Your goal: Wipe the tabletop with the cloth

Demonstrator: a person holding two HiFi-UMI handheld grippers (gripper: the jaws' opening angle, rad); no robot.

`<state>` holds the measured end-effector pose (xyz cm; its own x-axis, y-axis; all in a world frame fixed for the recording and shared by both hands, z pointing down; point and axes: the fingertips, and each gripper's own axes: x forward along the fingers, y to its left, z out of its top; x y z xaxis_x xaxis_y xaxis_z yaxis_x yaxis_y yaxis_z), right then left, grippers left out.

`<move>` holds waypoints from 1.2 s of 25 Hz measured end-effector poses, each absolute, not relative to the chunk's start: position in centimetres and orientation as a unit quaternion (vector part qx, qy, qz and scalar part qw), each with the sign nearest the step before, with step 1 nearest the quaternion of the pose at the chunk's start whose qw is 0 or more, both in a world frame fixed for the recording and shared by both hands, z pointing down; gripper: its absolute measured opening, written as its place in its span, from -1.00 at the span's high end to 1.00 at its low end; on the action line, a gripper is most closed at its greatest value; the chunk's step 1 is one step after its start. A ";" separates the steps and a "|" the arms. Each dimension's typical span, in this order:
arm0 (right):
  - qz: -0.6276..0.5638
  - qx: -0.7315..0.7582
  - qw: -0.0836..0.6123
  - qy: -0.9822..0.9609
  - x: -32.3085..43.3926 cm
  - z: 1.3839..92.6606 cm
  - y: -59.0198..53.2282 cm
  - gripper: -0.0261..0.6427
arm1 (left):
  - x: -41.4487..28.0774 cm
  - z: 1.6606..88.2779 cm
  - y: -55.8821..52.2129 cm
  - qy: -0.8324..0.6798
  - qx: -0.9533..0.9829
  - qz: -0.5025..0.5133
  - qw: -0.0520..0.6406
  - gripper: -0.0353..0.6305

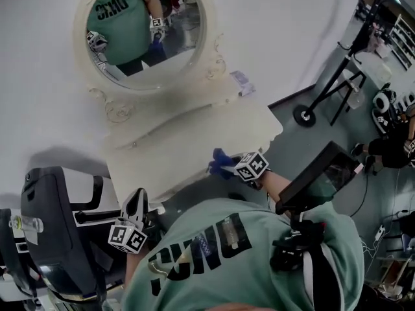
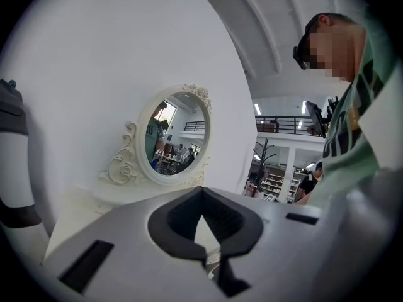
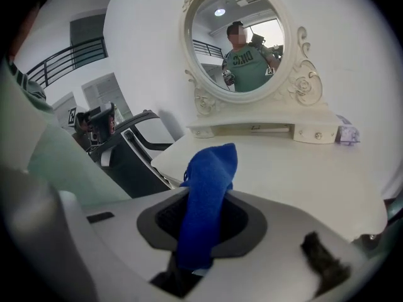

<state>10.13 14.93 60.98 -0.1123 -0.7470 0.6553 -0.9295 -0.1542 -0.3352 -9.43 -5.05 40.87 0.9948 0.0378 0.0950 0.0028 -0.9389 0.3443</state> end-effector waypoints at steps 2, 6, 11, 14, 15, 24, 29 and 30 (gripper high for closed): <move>0.378 0.653 0.124 -0.645 8.3 60.2 14.1 0.67 | -10.5 41.2 -5.6 0.014 0.983 0.046 0.179 0.90; 0.359 0.649 0.122 -0.659 6.5 58.0 13.4 0.67 | -10.7 41.6 -5.5 0.023 0.981 0.039 0.191 0.90; 0.327 0.657 0.092 -0.673 8.3 54.5 15.2 0.67 | -9.1 40.2 -2.5 0.022 0.984 0.036 0.172 0.90; 0.306 0.659 0.076 -0.683 10.6 52.7 17.3 0.67 | -7.2 39.4 -0.4 0.008 0.986 0.032 0.161 0.90; 0.300 0.660 0.072 -0.685 11.5 52.2 18.2 0.67 | -6.5 39.3 0.4 0.001 0.986 0.029 0.163 0.90; 0.273 0.662 0.048 -0.697 18.8 50.8 26.9 0.67 | 0.7 40.8 9.9 -0.034 0.977 0.049 0.205 0.90; 0.266 0.672 0.061 -0.688 20.8 50.8 28.2 0.67 | 2.3 40.4 11.3 -0.027 0.978 0.052 0.199 0.90; 0.264 0.677 0.061 -0.685 21.1 50.6 28.1 0.67 | 2.3 40.2 10.9 -0.027 0.979 0.048 0.197 0.90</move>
